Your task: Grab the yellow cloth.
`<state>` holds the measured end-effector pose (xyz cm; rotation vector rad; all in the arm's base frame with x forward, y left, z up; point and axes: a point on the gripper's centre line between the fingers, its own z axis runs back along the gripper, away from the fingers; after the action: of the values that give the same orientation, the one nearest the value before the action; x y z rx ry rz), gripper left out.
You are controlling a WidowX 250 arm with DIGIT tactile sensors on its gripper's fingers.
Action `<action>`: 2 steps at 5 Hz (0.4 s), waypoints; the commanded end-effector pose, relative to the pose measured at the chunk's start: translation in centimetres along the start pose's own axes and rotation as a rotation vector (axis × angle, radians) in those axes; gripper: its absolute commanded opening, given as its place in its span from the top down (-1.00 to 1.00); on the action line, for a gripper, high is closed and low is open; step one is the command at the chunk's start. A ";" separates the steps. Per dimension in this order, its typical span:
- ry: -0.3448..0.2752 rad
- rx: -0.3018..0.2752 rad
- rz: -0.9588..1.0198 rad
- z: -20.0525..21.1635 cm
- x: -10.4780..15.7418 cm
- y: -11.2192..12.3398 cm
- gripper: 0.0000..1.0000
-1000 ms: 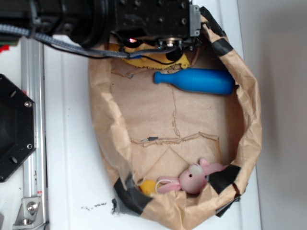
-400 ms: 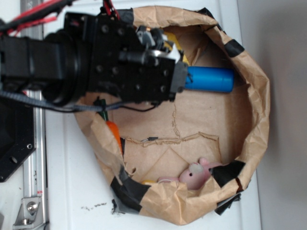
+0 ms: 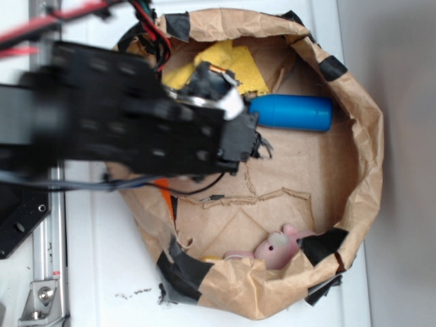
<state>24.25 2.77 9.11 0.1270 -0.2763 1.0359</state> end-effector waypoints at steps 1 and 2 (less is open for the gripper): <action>0.006 -0.143 -0.082 5.7 1.5 0.3 1.00; 0.067 -0.138 -0.272 6.5 2.0 -0.4 1.00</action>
<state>24.51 0.64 14.47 0.0215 -0.2163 0.7309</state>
